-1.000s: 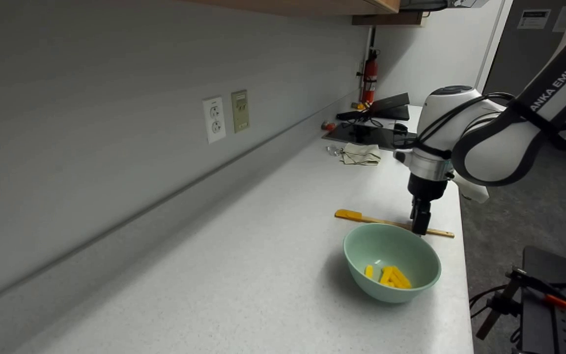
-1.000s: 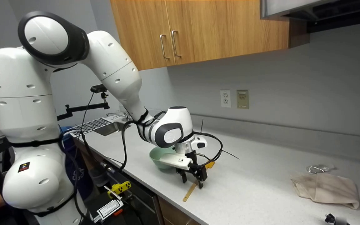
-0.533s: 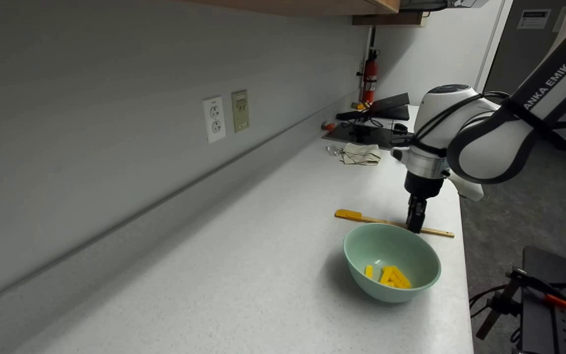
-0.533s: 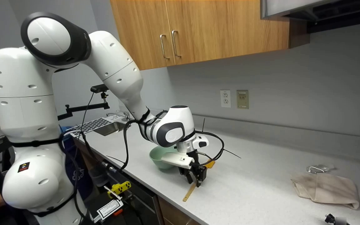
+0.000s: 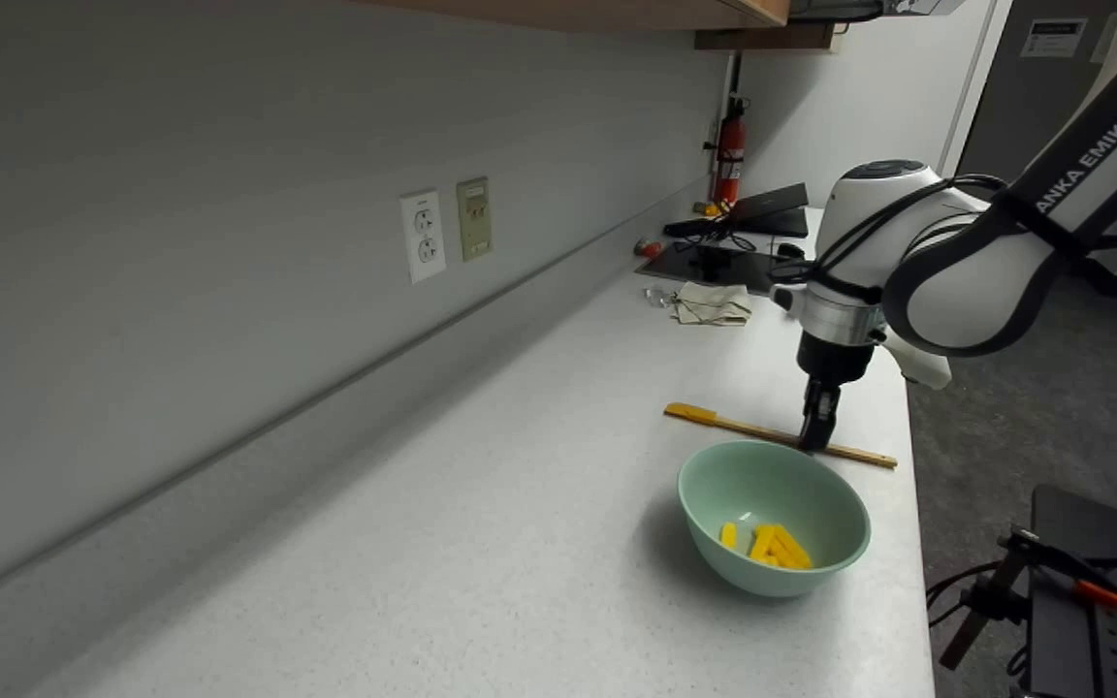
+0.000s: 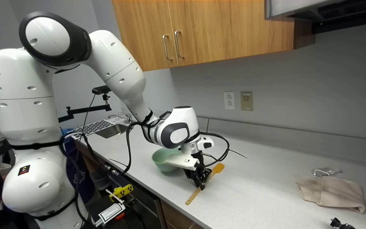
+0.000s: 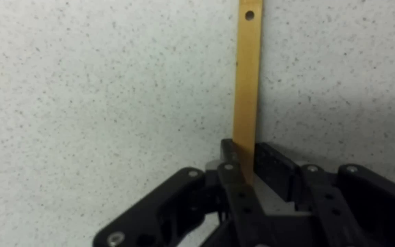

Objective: Use the spatula to stir the contents in the bowl

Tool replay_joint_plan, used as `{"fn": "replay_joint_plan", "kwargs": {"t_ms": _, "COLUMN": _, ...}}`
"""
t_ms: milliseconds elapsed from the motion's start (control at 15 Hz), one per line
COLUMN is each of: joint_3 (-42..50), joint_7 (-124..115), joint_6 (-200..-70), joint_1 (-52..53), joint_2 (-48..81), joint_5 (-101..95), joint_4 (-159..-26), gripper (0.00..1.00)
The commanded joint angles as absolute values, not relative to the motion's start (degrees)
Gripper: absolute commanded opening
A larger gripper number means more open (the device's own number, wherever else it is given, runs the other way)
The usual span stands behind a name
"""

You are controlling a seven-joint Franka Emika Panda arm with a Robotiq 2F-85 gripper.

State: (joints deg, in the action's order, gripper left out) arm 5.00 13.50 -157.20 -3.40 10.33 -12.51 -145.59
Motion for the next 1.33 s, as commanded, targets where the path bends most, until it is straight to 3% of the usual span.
{"fn": "replay_joint_plan", "kwargs": {"t_ms": 0, "joint_3": 7.1, "joint_7": 10.4, "joint_6": -151.3, "joint_1": -2.7, "joint_2": 6.6, "joint_5": -19.1, "joint_4": -145.2, "gripper": 0.06}}
{"fn": "replay_joint_plan", "kwargs": {"t_ms": 400, "joint_3": 5.9, "joint_7": 11.0, "joint_6": -140.1, "joint_1": -3.0, "joint_2": -1.5, "joint_5": -27.5, "joint_4": -144.5, "gripper": 0.06}}
{"fn": "replay_joint_plan", "kwargs": {"t_ms": 1267, "joint_3": -0.8, "joint_7": 22.4, "joint_6": -128.5, "joint_1": 2.2, "joint_2": -12.8, "joint_5": -19.2, "joint_4": -144.1, "gripper": 0.06}}
